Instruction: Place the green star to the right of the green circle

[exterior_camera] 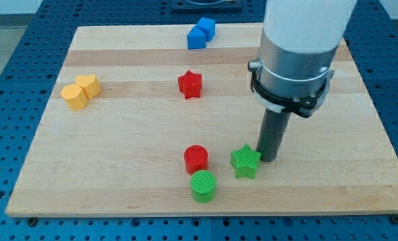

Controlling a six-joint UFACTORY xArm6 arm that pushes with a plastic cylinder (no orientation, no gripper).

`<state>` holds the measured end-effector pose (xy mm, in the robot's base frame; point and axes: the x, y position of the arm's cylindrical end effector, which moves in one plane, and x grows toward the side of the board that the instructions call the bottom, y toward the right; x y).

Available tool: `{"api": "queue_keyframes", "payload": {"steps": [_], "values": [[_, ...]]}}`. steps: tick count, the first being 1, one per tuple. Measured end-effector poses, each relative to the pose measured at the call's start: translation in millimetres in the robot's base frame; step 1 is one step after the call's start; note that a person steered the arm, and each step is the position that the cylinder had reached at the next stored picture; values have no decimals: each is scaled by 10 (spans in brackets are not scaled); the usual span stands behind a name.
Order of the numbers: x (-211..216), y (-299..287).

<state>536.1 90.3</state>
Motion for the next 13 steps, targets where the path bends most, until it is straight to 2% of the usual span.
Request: {"api": "queue_keyframes", "payload": {"steps": [3, 4, 5, 6, 10, 11, 13], "values": [[278, -336], [71, -336], [-556, -362], [-685, -728], [-552, -1188], [-445, -1647], [68, -1802]]}}
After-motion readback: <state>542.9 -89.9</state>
